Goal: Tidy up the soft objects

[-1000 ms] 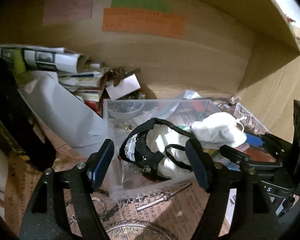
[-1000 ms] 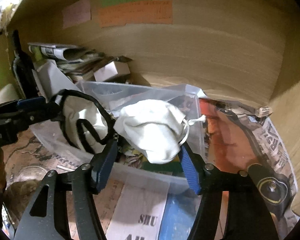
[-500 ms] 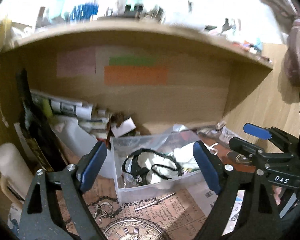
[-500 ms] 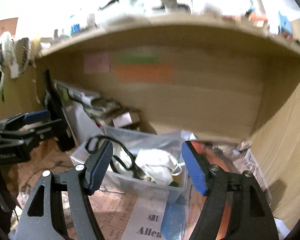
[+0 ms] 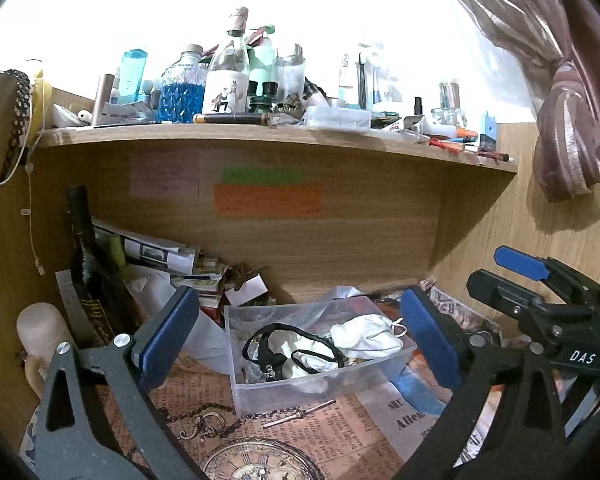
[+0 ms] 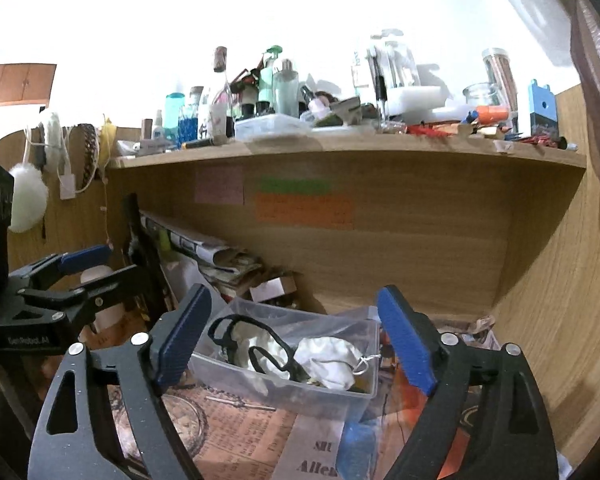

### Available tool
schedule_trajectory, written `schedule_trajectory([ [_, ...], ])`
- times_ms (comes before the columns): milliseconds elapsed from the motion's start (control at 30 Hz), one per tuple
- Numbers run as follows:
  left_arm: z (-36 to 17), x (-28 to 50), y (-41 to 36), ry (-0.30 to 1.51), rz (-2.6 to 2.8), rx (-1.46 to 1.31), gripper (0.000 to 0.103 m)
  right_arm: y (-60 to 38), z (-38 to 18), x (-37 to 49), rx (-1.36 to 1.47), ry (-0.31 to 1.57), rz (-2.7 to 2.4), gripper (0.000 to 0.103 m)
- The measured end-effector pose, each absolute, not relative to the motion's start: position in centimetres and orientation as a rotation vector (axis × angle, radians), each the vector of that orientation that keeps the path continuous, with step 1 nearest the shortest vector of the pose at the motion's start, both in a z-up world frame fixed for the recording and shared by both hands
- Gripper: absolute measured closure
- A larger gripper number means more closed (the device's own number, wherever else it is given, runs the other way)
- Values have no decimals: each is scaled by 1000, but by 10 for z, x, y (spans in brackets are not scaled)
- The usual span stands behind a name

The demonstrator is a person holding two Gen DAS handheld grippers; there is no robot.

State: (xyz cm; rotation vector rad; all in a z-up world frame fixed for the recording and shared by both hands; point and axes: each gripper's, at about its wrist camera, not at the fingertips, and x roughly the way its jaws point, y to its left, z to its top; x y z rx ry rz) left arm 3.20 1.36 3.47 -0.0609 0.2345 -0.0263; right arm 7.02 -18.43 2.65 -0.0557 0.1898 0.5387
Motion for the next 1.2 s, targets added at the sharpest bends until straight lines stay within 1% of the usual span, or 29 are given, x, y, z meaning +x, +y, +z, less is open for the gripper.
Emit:
schedule_trajectory([
  [200,34,27,12,231,-17,-72,0,-186,27,66,-46,185,549,13],
  [667,28,30,13,247,-20,-78,0,-184,24,67,-39,195,555,10],
  [800,26,31,13,254,-23,-73,0,-184,24,67,-38,195,554,8],
  [1200,23,33,14,260,-31,-70,0,-183,24,66,-39,197,555,7],
])
